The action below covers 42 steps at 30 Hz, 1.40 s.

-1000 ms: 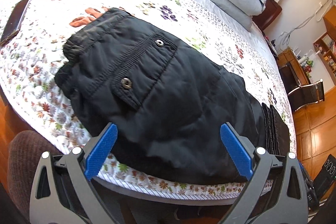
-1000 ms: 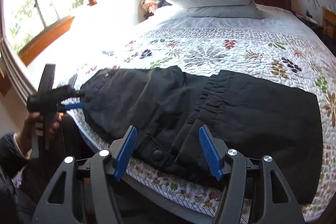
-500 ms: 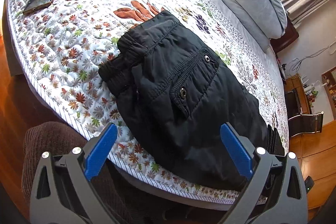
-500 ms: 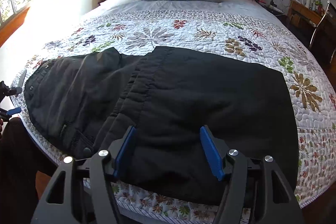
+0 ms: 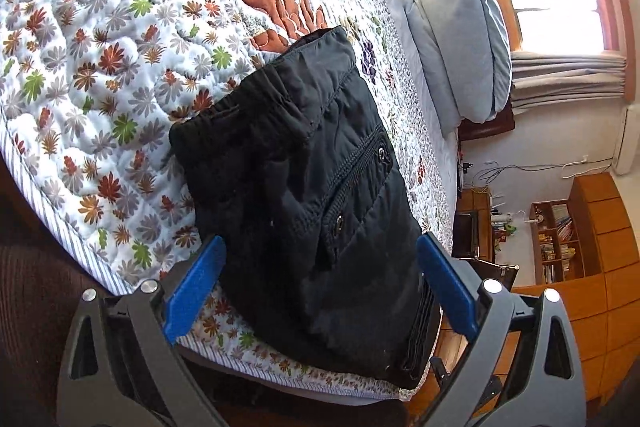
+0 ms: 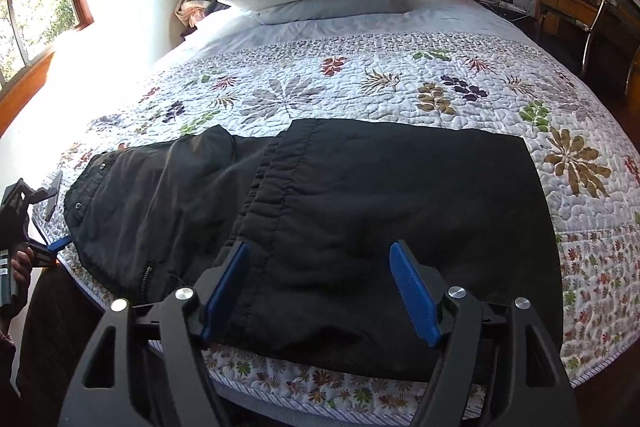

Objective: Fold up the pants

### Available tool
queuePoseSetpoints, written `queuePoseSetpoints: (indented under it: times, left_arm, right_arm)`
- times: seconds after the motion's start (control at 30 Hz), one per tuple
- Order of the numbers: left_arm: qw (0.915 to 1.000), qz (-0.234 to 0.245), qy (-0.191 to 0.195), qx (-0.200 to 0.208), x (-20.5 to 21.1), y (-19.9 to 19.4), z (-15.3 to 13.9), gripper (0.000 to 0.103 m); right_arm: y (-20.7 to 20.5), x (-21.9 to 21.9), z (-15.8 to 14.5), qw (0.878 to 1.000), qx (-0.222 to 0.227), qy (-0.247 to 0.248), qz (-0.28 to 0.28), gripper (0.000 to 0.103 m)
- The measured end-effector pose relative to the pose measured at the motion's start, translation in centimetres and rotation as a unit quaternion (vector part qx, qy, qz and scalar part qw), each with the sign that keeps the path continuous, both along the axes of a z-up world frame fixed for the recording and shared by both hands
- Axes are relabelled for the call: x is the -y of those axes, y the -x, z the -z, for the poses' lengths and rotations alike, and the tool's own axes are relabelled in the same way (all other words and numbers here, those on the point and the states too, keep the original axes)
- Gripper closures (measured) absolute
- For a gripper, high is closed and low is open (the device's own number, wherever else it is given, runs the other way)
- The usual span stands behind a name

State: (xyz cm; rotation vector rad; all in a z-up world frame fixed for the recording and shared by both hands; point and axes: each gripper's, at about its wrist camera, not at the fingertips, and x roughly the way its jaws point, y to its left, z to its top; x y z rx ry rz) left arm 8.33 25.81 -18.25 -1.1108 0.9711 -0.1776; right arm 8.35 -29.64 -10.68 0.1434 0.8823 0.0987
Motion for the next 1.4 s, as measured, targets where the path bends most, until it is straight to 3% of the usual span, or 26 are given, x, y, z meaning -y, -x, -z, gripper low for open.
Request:
queuePoseSetpoints:
  times: [0.1, 0.23, 0.43, 0.53, 0.67, 0.83, 1.0, 1.1, 1.13, 1.23, 1.3, 1.4]
  left_arm:
    - [1.0000, 0.001, 0.001, -0.002, 0.2, -0.4, 0.3, 0.008]
    - [0.9997, -0.009, -0.014, -0.019, -0.1, -0.6, 0.6, 0.021]
    - [0.9959, -0.033, -0.057, -0.063, -1.2, -0.9, 0.7, 0.021]
    - [0.9963, -0.020, -0.036, -0.076, -0.9, -1.7, 1.6, 0.019]
    - [0.9984, -0.006, 0.012, -0.055, 0.0, -2.4, 2.1, 0.017]
    - [0.9985, -0.019, 0.034, -0.038, 0.7, -2.9, 2.2, 0.015]
    - [0.9977, -0.028, -0.005, -0.062, 1.7, -3.5, 2.6, 0.019]
    - [0.9975, -0.046, -0.018, -0.050, 2.4, -3.1, 1.3, 0.029]
    - [0.9984, -0.040, -0.015, -0.037, 2.6, -3.0, 0.8, 0.039]
    - [0.9992, -0.016, -0.026, -0.025, 3.2, -3.4, 0.3, 0.057]
    - [0.9982, -0.001, -0.047, -0.038, 3.5, -4.1, 0.9, 0.062]
    - [0.9984, -0.038, 0.016, -0.039, 2.8, -3.7, 2.7, 0.061]
  right_arm:
    - [-0.1, -0.5, 0.2, 1.000, -0.005, 0.007, -0.007, 0.030]
    - [-0.3, -1.2, 0.2, 1.000, -0.006, 0.012, -0.015, 0.030]
    - [-0.7, -1.7, 0.3, 1.000, -0.009, 0.015, -0.023, 0.028]
    - [-0.8, -1.9, 0.6, 0.999, -0.011, 0.016, -0.026, 0.028]
    - [-0.8, -2.0, 0.8, 0.999, -0.016, 0.018, -0.028, 0.028]
    - [-0.9, -1.9, 0.9, 0.999, -0.019, 0.020, -0.027, 0.028]
    - [-1.2, -2.1, 1.2, 0.999, -0.023, 0.020, -0.029, 0.028]
    - [-1.2, -2.1, 1.3, 0.999, -0.022, 0.020, -0.032, 0.028]
    - [-1.2, -2.1, 1.4, 0.999, -0.023, 0.021, -0.031, 0.026]
    - [-1.4, -2.1, 1.6, 0.999, -0.026, 0.020, -0.030, 0.024]
    - [-1.4, -2.1, 1.6, 0.999, -0.024, 0.017, -0.029, 0.024]
    - [-1.2, -2.1, 1.6, 0.999, -0.023, 0.017, -0.032, 0.024]
